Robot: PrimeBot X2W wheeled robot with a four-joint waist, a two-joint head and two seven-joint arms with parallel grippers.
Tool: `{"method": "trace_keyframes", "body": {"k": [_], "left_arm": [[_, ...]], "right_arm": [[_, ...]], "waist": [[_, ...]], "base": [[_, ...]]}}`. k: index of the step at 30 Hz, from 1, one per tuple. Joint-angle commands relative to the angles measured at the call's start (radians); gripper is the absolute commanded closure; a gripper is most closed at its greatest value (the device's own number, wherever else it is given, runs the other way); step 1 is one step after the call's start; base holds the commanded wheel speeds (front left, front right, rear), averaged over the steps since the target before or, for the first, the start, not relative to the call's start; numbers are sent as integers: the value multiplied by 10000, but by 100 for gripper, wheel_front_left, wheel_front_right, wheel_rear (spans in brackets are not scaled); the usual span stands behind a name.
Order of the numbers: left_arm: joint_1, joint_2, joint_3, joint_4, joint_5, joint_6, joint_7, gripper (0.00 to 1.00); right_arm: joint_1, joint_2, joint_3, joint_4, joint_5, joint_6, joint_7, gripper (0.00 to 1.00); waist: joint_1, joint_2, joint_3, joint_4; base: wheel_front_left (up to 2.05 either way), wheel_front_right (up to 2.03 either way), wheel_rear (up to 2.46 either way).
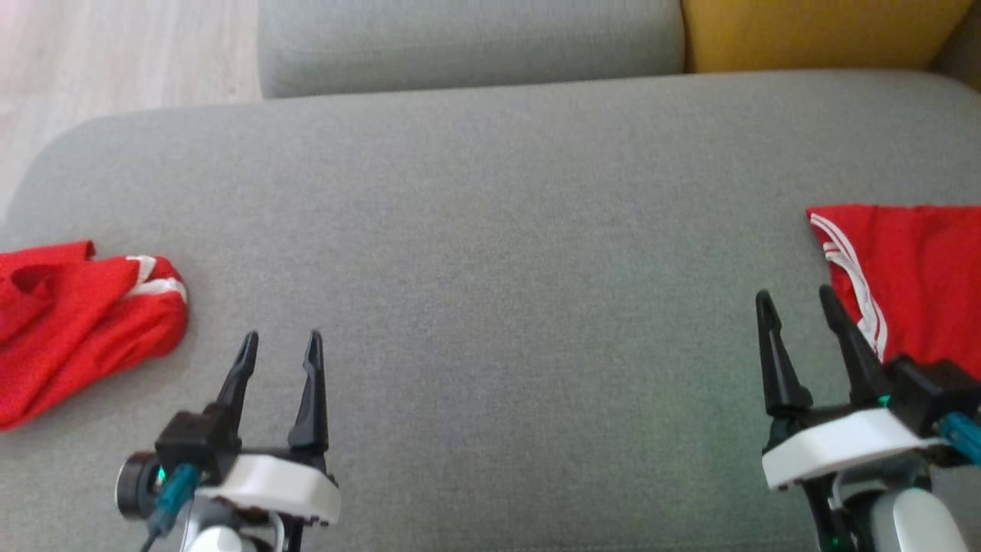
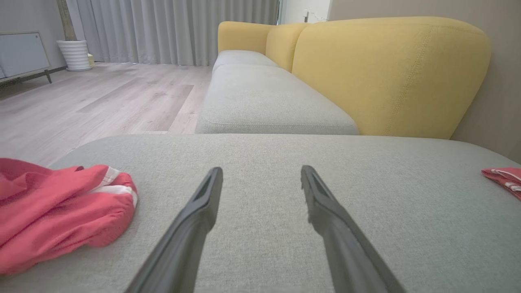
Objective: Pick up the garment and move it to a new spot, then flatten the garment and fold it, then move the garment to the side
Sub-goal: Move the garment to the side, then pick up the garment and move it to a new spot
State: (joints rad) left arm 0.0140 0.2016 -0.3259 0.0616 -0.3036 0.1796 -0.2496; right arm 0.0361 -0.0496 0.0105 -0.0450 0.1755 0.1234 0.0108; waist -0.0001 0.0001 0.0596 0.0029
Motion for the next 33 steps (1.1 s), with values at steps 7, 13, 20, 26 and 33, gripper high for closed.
{"method": "trace_keyframes", "body": {"k": [7,13,20,26,33], "left_arm": [[264,214,362,-317,-57,198,-120,0],[413,311,362,-360,-74,255,-84,0],[418,429,359,-413,-79,290,-61,0],[414,450,302,-432,-97,283,-64,0],[376,460,250,-468,-97,314,-60,0]], "right_arm": [[335,-12,140,-636,-234,73,165,0],[541,-9,58,-931,-206,73,216,0],[739,-8,-2,-1048,-73,73,262,0],[784,-8,-34,-1025,92,73,246,0],[749,-7,-40,-1014,25,73,269,0]], "waist": [[1,-1,-615,224],[1,-1,-776,193],[1,-1,-893,114],[1,-1,-886,89],[1,-1,-846,65]], "base": [[0,0,0],[0,0,0],[0,0,0],[0,0,0],[0,0,0]]}}
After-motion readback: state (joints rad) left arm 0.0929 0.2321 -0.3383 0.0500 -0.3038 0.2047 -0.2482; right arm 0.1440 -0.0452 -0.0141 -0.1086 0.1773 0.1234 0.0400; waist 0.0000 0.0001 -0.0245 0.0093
